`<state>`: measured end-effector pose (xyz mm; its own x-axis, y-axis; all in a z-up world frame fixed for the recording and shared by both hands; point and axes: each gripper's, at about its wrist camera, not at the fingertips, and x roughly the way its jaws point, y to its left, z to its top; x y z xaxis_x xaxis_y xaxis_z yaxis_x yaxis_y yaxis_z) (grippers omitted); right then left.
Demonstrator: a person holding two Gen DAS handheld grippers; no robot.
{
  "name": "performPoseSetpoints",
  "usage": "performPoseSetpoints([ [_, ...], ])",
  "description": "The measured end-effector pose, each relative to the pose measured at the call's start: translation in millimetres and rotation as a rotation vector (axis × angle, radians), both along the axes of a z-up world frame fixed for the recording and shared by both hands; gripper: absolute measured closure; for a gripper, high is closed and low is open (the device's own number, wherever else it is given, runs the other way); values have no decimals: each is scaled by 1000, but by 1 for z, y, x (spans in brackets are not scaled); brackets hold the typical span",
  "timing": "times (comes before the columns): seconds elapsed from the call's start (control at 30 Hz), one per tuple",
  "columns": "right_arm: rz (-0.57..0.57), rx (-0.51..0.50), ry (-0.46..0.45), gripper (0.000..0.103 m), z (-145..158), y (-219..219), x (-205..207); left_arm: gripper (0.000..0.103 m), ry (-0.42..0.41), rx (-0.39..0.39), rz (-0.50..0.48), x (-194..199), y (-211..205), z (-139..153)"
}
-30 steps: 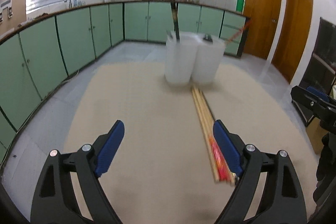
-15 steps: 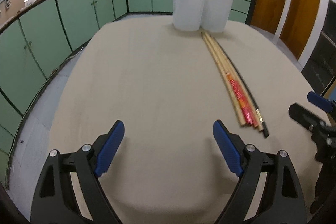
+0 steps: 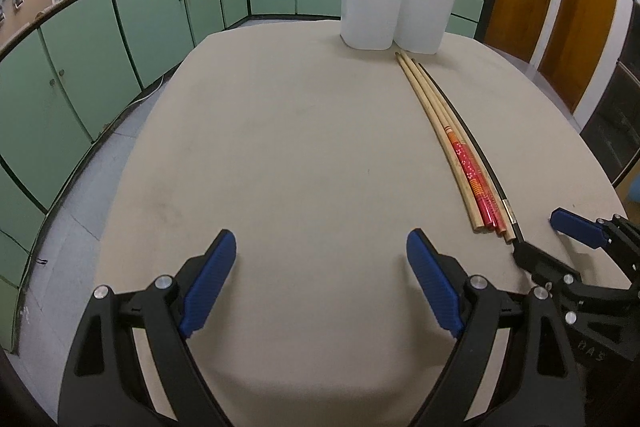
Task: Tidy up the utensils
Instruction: 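Release the chopsticks into the holder and return both grippers to the mat, then grasp a black chopstick with the right gripper while the left gripper grasps a wooden chopstick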
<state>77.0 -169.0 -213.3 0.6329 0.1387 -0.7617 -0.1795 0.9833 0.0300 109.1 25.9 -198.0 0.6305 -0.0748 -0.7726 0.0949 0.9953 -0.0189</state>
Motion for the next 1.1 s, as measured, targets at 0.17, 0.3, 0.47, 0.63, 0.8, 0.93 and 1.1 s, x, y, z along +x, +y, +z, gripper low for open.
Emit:
performPoseSetpoints([
  [0.17,-72,5,-1,47,2,-18,2,18,4,-7,2,3,-1,0],
  [0.3,-61,73,-1,47,3,-25,0,18,6,-11,3,4,-2,0],
  [0.47,-30,58,1,57,1,-14,1,18,8,-9,-2,4,-3,0],
  [0.63,-13,62,6,89,1,-11,7,18,16,-14,-7,5,-4,-1],
  [0.8,-8,70,2,96,2,-13,3,18,26,-26,-32,7,-14,-3],
  [0.93,-52,72,0,97,2,-27,4,18,37,-52,-61,9,-27,-5],
  [1.1,-83,56,-6,96,1,-42,7,18,40,-58,-100,11,-47,-6],
])
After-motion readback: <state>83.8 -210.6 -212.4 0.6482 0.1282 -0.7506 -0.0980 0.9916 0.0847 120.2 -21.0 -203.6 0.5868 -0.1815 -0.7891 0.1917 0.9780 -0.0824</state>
